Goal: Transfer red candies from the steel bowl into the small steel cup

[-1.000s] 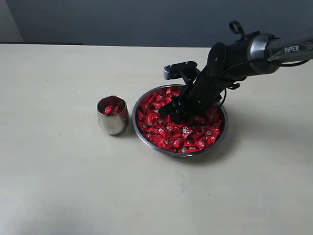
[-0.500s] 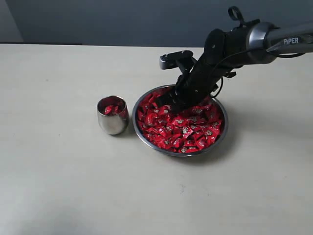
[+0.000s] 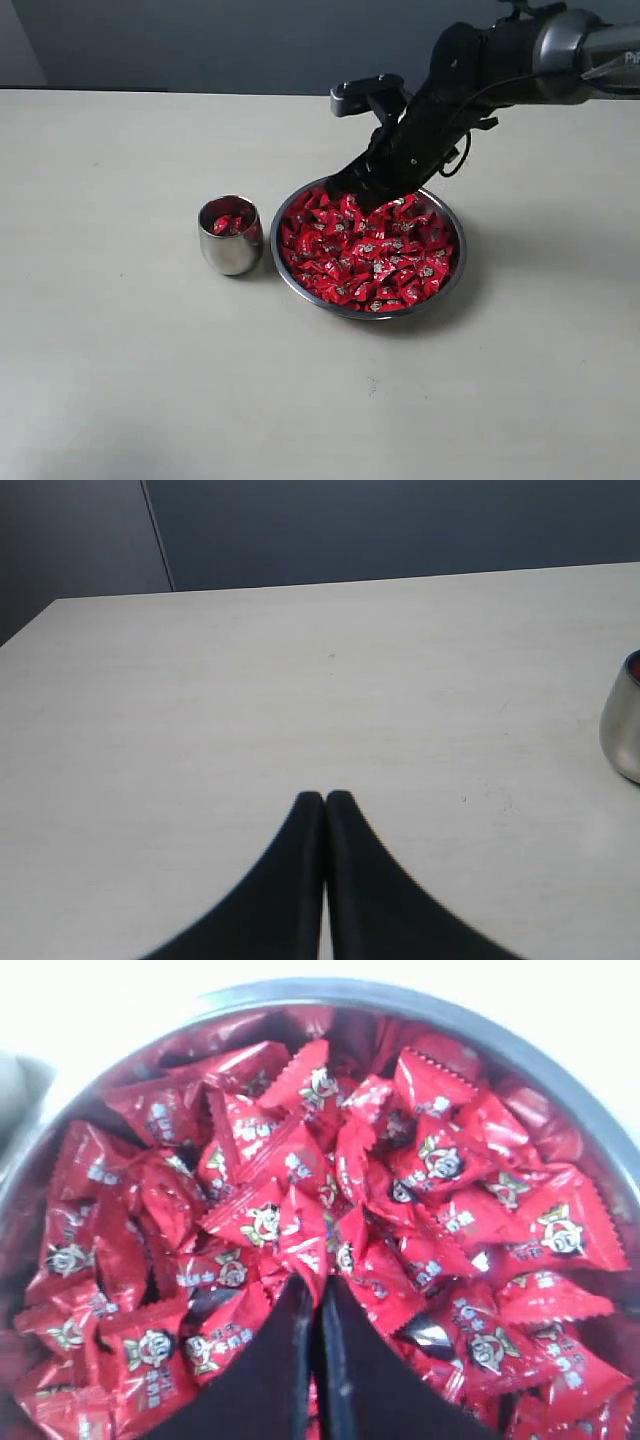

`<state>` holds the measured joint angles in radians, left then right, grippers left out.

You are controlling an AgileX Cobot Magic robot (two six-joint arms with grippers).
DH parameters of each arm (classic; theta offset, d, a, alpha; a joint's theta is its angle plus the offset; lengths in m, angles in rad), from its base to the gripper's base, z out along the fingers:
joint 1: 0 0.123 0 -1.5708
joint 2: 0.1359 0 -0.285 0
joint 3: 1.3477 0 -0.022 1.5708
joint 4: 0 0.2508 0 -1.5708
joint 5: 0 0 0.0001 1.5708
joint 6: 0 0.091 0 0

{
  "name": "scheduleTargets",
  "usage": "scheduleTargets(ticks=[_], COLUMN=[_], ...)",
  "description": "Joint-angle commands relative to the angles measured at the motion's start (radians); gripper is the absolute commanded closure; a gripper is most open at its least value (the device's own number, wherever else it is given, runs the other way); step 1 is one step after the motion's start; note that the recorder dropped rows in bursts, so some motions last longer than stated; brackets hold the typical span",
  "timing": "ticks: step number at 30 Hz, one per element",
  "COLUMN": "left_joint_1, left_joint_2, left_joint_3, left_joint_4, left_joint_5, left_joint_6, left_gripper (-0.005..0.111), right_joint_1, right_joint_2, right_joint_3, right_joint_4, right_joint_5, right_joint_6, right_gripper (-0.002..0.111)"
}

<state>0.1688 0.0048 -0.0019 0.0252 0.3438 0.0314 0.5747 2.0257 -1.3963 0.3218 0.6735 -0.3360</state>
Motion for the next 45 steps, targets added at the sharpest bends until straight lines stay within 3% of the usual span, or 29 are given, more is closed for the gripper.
scheduleTargets(ticks=[1, 9, 22, 39, 41, 43, 45], left_joint_1=[0.002, 0.002, 0.002, 0.002, 0.002, 0.002, 0.002], left_joint_2=[-0.005, -0.005, -0.005, -0.005, -0.005, -0.005, -0.005], left_joint_3=[0.002, 0.002, 0.002, 0.002, 0.002, 0.002, 0.002], left_joint_4=[0.002, 0.002, 0.002, 0.002, 0.002, 0.002, 0.002], left_joint_5=[-0.010, -0.010, -0.010, -0.010, -0.010, -0.010, -0.010], left_joint_6=[-0.002, -0.002, -0.002, -0.002, -0.002, -0.002, -0.002], left_gripper=[0.106, 0.106, 0.106, 0.106, 0.106, 0.106, 0.106], right_joint_1=[-0.004, 0.052, 0.205, 0.206, 0.206, 0.206, 0.206], right_joint_2=[-0.063, -0.098, 0.081, 0.156, 0.156, 0.160, 0.164], right_joint_3=[-0.006, -0.025, -0.327, -0.362, -0.362, -0.362, -0.362], right_joint_4=[0.017, 0.247, 0.236, 0.144, 0.144, 0.142, 0.142], right_joint_5=[0.009, 0.008, 0.134, 0.143, 0.145, 0.160, 0.170], right_joint_6=[0.014, -0.165, -0.130, -0.079, -0.079, -0.079, -0.079], right_gripper=[0.109, 0.109, 0.109, 0.109, 0.104, 0.083, 0.070])
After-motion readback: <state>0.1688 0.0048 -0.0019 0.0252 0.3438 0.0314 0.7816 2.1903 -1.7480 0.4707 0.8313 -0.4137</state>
